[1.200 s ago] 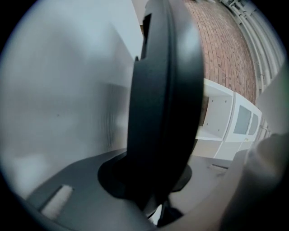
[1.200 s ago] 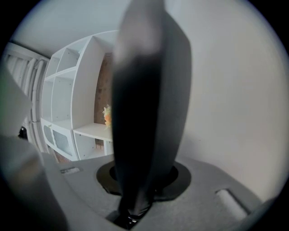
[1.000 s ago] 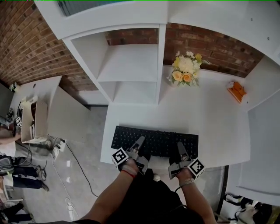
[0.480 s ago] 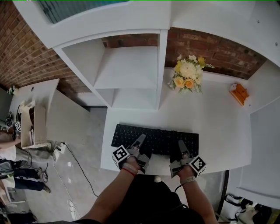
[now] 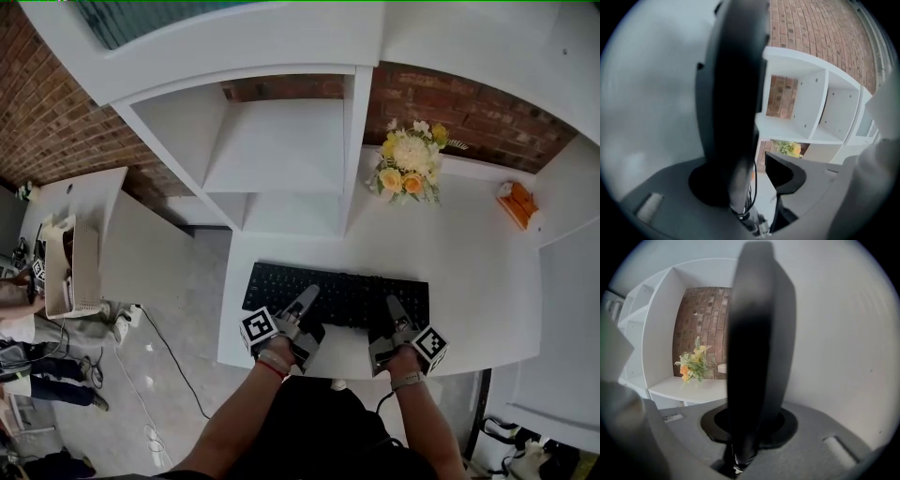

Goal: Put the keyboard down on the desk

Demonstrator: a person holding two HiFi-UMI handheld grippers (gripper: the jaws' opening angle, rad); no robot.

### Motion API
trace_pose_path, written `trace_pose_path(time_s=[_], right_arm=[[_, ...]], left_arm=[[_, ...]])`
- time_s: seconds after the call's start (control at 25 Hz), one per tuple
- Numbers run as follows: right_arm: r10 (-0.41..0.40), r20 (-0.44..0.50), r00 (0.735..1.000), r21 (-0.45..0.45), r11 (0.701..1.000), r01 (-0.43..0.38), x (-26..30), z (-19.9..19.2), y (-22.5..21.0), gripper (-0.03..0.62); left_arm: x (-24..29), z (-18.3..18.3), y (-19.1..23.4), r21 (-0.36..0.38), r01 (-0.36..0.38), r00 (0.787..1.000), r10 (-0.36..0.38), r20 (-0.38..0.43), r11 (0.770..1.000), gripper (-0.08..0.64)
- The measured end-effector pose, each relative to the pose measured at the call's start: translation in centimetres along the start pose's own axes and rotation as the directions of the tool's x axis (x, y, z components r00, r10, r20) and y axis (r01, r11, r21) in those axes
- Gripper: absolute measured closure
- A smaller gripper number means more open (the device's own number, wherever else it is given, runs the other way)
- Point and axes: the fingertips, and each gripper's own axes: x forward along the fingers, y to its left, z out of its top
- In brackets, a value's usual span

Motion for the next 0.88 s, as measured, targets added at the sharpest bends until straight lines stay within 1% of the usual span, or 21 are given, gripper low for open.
trace_pose_path(time_s=[0.12, 0.24, 0.32, 0.36, 0.4, 0.48, 0.6, 0.64, 0.68, 0.72, 0.76, 0.8, 0.84, 0.88], right_arm=[[0.01, -0.001, 1.0, 0.009, 1.0, -0.01, 0.3, 0.2, -0.1, 0.517], [0.001, 0.002, 1.0, 0.012, 1.0, -0.001, 0.2, 0.1, -0.1, 0.517], [-0.001, 0.005, 1.0, 0.008, 1.0, 0.001, 0.2, 0.1, 0.0, 0.517], [-0.007, 0.007, 1.0, 0.009, 1.0, 0.007, 0.1, 0.1, 0.1, 0.517], [-0.007, 0.008, 1.0, 0.01, 1.0, 0.007, 0.1, 0.1, 0.1, 0.517], [-0.003, 0.006, 1.0, 0.013, 1.0, 0.003, 0.2, 0.1, 0.0, 0.517], [-0.014, 0.006, 1.0, 0.012, 1.0, 0.014, 0.1, 0.1, 0.0, 0.517], [-0.013, 0.005, 1.0, 0.008, 1.0, 0.013, 0.1, 0.1, 0.0, 0.517], [-0.01, 0.002, 1.0, 0.005, 1.0, 0.01, 0.2, 0.2, 0.1, 0.517], [-0.009, -0.002, 1.0, 0.002, 1.0, 0.009, 0.2, 0.2, 0.2, 0.515], [-0.01, -0.004, 1.0, 0.0, 1.0, 0.01, 0.2, 0.2, 0.3, 0.515], [-0.01, -0.006, 1.0, -0.002, 1.0, 0.01, 0.2, 0.2, 0.3, 0.515], [-0.003, -0.008, 1.0, -0.004, 1.0, 0.003, 0.3, 0.3, 0.3, 0.514], [0.008, -0.012, 1.0, -0.008, 1.0, -0.008, 0.4, 0.3, 0.3, 0.512]], left_arm=[[-0.3, -1.6, -1.7, 0.068, 0.048, 0.994, -0.041, -0.104, 0.997, 0.318], [-1.0, -2.6, -2.3, 0.123, 0.085, 0.976, -0.058, -0.21, 0.989, 0.277], [-1.7, -3.2, -1.8, 0.188, 0.086, 0.958, -0.029, -0.285, 0.978, 0.248], [-2.1, -3.6, -1.4, 0.244, 0.082, 0.947, 0.002, -0.323, 0.966, 0.245], [-2.6, -4.1, -1.2, 0.314, 0.081, 0.934, 0.038, -0.356, 0.946, 0.247], [-3.5, -5.0, -0.9, 0.444, 0.082, 0.907, 0.118, -0.404, 0.892, 0.246], [-4.3, -5.9, -0.4, 0.566, 0.077, 0.879, 0.212, -0.427, 0.821, 0.255], [-4.4, -6.2, -0.3, 0.61, 0.077, 0.871, 0.244, -0.426, 0.789, 0.253], [-4.4, -6.4, -0.2, 0.661, 0.078, 0.86, 0.284, -0.423, 0.746, 0.252], [-4.5, -6.5, 0.0, 0.717, 0.08, 0.846, 0.333, -0.416, 0.692, 0.253], [-4.6, -6.6, 0.4, 0.772, 0.083, 0.828, 0.388, -0.405, 0.63, 0.255], [-4.8, -6.5, 0.8, 0.823, 0.078, 0.812, 0.443, -0.38, 0.563, 0.271], [-4.9, -6.2, 1.2, 0.863, 0.063, 0.803, 0.489, -0.342, 0.5, 0.322], [-5.0, -5.8, 1.5, 0.889, 0.038, 0.801, 0.518, -0.3, 0.455, 0.399]])
